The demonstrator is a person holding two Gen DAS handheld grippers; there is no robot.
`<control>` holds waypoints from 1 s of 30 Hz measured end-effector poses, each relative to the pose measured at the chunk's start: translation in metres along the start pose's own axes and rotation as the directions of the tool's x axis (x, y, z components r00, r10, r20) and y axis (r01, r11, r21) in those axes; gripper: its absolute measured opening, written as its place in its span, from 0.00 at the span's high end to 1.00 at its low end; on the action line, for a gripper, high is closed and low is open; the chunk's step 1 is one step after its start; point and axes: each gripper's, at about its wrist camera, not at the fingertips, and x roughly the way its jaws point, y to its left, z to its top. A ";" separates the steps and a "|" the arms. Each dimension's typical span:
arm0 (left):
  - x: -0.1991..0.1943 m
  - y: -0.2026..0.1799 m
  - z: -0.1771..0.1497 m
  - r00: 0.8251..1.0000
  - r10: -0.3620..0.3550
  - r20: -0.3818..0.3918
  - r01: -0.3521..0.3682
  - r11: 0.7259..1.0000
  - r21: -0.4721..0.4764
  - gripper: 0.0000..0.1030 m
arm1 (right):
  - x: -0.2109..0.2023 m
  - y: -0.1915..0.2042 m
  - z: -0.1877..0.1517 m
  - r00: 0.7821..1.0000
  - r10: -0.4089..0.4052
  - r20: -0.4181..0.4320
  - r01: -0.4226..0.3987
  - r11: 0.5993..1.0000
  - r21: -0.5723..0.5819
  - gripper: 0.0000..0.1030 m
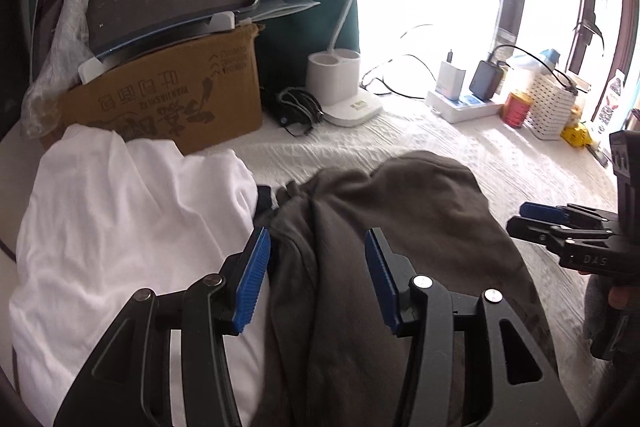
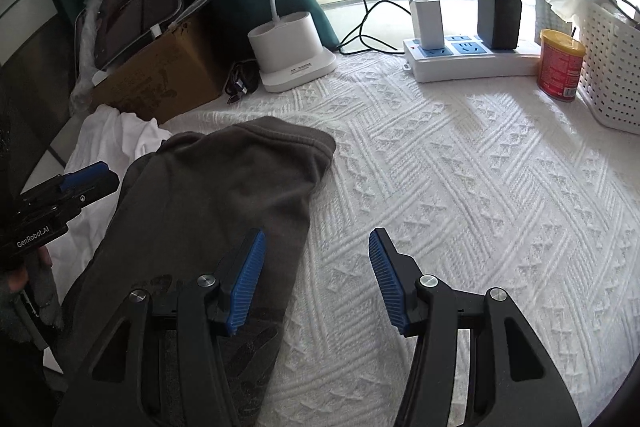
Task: Fold small clothes
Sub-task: 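Move the open right tool to the folded shirt's edge, then pinch the shirt edge with the right tool and tug it straight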
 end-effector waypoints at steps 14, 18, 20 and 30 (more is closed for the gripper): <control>-0.023 -0.008 -0.058 0.987 -0.135 -0.089 0.125 0.987 -0.105 0.52 | -0.019 0.017 -0.045 0.999 0.025 -0.033 -0.026 0.999 -0.023 0.44; -0.020 -0.009 -0.079 0.984 -0.112 -0.137 0.099 0.991 -0.093 0.52 | -0.029 0.020 -0.057 0.997 0.063 -0.032 -0.063 0.998 0.000 0.45; -0.023 -0.008 -0.085 0.985 -0.098 -0.138 0.086 0.992 -0.088 0.52 | -0.031 0.025 -0.064 0.995 0.078 -0.054 -0.079 0.997 -0.012 0.45; -0.030 -0.002 -0.099 0.990 -0.085 -0.113 0.074 0.992 -0.098 0.47 | -0.047 0.043 -0.093 0.986 0.138 -0.098 -0.144 0.988 -0.063 0.76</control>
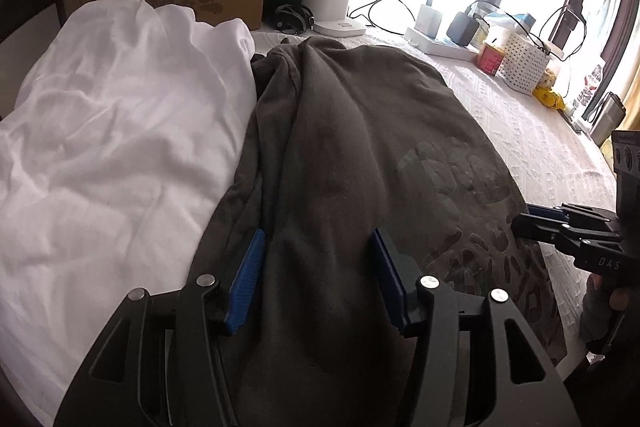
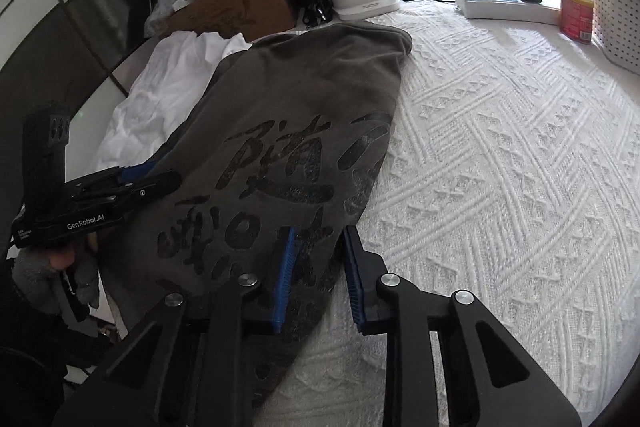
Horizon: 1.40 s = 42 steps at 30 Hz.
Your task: Fold small clothes
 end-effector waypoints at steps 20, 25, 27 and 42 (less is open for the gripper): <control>-0.047 -0.023 -0.018 0.991 0.051 0.124 -0.062 0.995 0.081 0.46 | -0.021 0.031 -0.044 0.999 0.044 0.009 -0.044 0.998 -0.038 0.81; -0.064 -0.044 -0.019 0.987 0.029 0.159 -0.048 0.992 0.114 0.42 | -0.033 0.028 -0.058 0.999 0.042 0.012 -0.042 0.999 -0.015 0.80; -0.065 -0.052 -0.020 0.985 0.023 0.171 -0.045 0.992 0.122 0.34 | -0.041 0.024 -0.061 0.999 0.028 0.027 -0.028 1.000 -0.011 0.80; -0.074 -0.127 -0.011 0.952 -0.002 0.305 -0.063 0.977 0.204 0.03 | -0.116 -0.034 -0.081 0.971 -0.193 0.142 0.180 0.979 0.096 0.47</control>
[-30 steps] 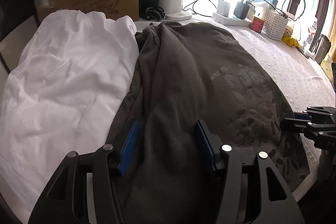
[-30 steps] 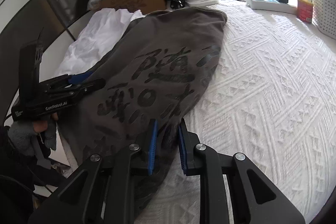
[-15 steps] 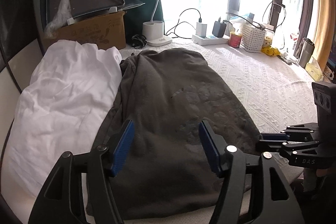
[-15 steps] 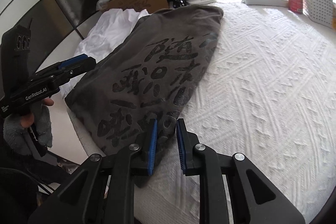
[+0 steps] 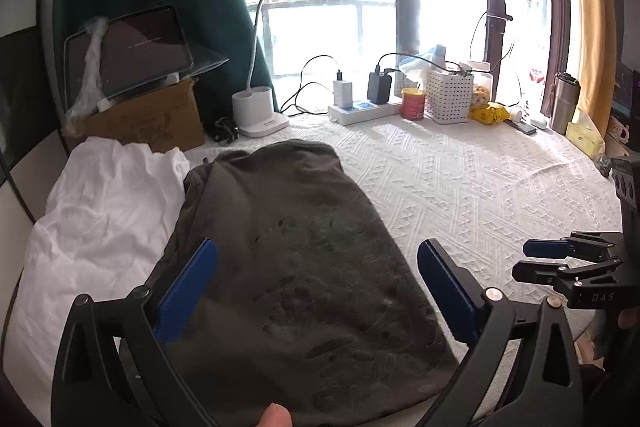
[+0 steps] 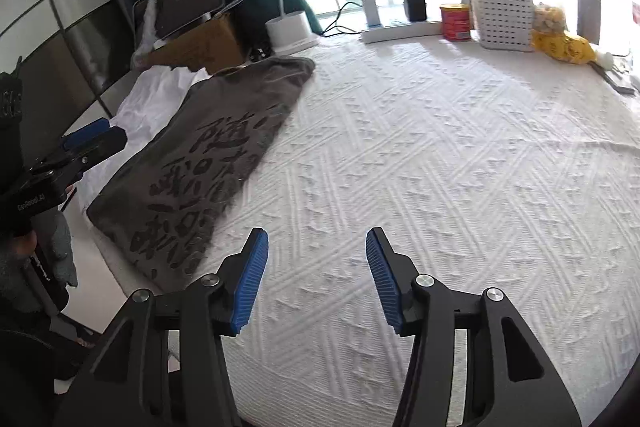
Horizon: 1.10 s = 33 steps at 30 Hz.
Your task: Fold small clothes
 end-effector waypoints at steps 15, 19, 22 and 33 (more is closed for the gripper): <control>0.010 -0.070 0.037 0.986 -0.160 0.038 0.160 0.987 0.012 0.03 | -0.073 -0.090 0.012 0.966 -0.225 0.124 0.210 0.970 0.123 0.47; 0.004 -0.088 0.052 0.983 -0.171 0.068 0.170 0.985 0.024 0.03 | -0.095 -0.100 0.019 0.950 -0.266 0.167 0.248 0.961 0.119 0.47; -0.006 -0.095 0.065 0.977 -0.175 0.121 0.172 0.985 0.031 0.03 | -0.112 -0.105 0.025 0.936 -0.294 0.192 0.278 0.955 0.107 0.47; -0.040 -0.104 0.099 0.961 -0.113 0.254 0.097 0.992 0.078 0.03 | -0.169 -0.099 0.057 0.872 -0.383 0.307 0.387 0.921 0.050 0.47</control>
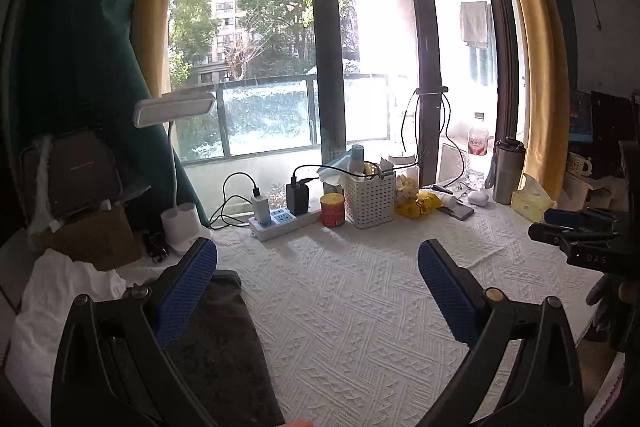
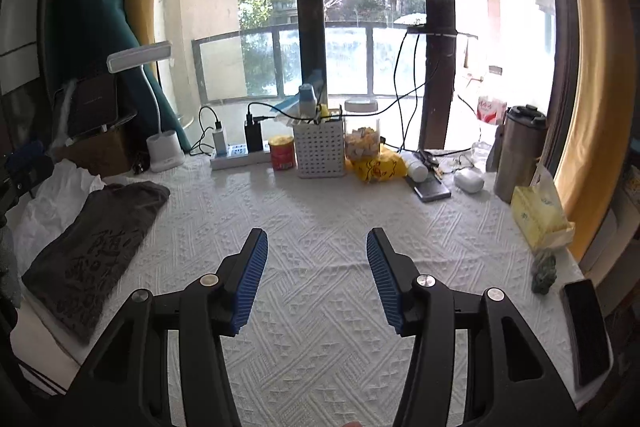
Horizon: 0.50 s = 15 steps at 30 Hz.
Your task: Fold small clothes
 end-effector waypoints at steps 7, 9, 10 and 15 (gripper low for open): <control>-0.023 0.004 0.019 0.994 0.028 0.104 -0.030 0.999 0.023 0.03 | -0.034 0.000 0.030 0.994 -0.024 0.109 0.026 0.999 -0.021 0.46; -0.030 0.008 0.023 0.990 0.034 0.137 -0.036 0.999 0.017 0.03 | -0.043 0.001 0.037 0.990 -0.028 0.141 0.032 0.999 -0.029 0.46; -0.033 0.010 0.024 0.988 0.038 0.149 -0.040 0.999 0.012 0.03 | -0.048 0.002 0.041 0.988 -0.031 0.154 0.036 0.999 -0.032 0.46; -0.047 0.022 0.030 0.980 0.046 0.192 -0.043 0.999 -0.019 0.03 | -0.068 0.007 0.053 0.975 -0.036 0.221 0.047 0.998 -0.044 0.46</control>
